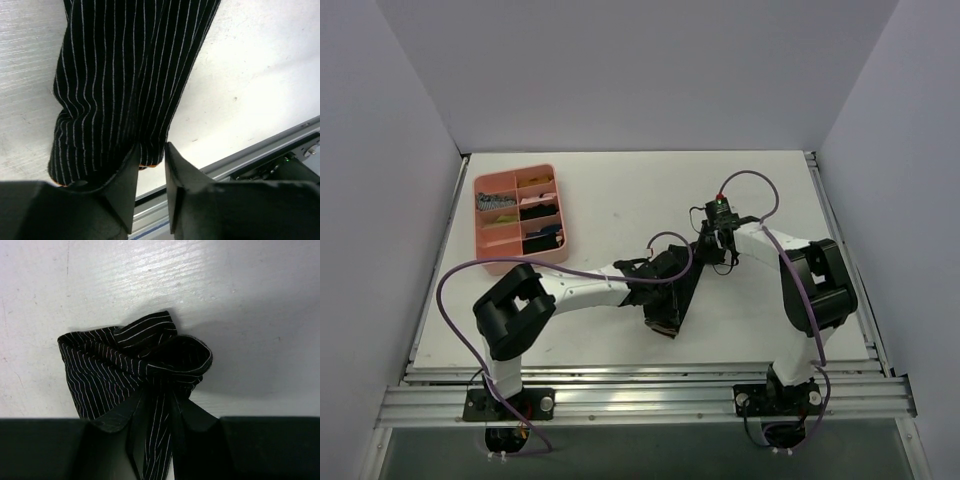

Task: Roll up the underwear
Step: Fold the underwear

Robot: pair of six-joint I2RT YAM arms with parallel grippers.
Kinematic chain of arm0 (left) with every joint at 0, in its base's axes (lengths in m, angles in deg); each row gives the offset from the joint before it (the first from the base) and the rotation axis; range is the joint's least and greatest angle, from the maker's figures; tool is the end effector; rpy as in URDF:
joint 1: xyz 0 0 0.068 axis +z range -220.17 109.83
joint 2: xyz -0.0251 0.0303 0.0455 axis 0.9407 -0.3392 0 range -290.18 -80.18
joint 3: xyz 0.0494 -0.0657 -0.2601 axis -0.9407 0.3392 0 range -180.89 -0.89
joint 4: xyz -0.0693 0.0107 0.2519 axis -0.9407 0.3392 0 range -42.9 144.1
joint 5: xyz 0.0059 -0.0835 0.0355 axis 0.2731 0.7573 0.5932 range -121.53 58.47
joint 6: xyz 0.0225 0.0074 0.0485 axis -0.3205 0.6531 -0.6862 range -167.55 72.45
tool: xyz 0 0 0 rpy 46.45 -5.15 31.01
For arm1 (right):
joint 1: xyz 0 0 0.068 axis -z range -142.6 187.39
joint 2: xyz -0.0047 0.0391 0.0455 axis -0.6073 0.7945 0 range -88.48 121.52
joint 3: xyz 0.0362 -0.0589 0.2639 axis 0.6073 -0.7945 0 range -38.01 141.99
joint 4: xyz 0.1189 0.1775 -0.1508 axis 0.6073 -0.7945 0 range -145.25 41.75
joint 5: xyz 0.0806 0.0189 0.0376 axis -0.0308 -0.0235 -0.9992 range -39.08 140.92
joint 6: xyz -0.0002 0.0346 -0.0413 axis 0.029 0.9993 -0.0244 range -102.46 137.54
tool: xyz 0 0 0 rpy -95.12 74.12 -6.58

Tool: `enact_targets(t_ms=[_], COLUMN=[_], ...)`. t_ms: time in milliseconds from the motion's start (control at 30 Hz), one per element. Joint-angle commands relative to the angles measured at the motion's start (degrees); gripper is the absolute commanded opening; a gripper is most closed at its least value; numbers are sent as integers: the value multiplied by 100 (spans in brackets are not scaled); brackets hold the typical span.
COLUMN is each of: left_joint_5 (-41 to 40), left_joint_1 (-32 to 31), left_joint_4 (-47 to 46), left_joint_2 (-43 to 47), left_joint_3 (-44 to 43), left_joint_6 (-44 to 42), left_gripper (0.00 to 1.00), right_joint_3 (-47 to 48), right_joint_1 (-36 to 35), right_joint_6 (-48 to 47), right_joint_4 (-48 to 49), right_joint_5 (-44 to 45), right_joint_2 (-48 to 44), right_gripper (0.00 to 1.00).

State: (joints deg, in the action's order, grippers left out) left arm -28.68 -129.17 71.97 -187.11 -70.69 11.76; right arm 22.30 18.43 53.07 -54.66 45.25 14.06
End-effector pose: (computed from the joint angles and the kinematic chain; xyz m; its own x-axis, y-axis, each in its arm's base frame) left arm 0.1942 -0.3265 0.1692 -0.9786 -0.0389 -0.2018 0.0520 0.9032 -0.4260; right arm 0.3501 0.1240 0.1688 -0.8015 0.3360 -0.4947 0.0989 0.8903 0.4445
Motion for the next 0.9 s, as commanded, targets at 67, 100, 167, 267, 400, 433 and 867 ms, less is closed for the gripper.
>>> enact_targets(t_ms=[67, 100, 167, 267, 400, 433, 867], left_joint_5=[294, 338, 497, 515, 497, 532, 1130], left_joint_1=[125, 161, 309, 459, 836, 916, 1523], left_joint_4=[115, 159, 282, 475, 555, 520, 28], left_joint_2=[445, 515, 708, 1060, 1665, 1745, 1975], left_joint_3=[-226, -271, -350, -298, 62, 176, 1117], left_joint_6=[-174, -200, -270, -411, -561, -578, -737], left_gripper=[40, 41, 43, 45, 46, 46, 46], right_joint_3=[165, 269, 393, 507, 376, 306, -1143], right_joint_1=[182, 191, 209, 226, 104, 51, -1811], right_joint_6=[-327, -371, -450, -468, -398, -363, 867], right_joint_4=[-325, -386, -641, -966, -1283, -1283, -783], right_joint_5=[269, 242, 233, 119, -4, -4, -267], right_joint_2=[-190, -217, -383, -630, -937, -1120, -2484], right_gripper=[18, 18, 18, 19, 19, 20, 20])
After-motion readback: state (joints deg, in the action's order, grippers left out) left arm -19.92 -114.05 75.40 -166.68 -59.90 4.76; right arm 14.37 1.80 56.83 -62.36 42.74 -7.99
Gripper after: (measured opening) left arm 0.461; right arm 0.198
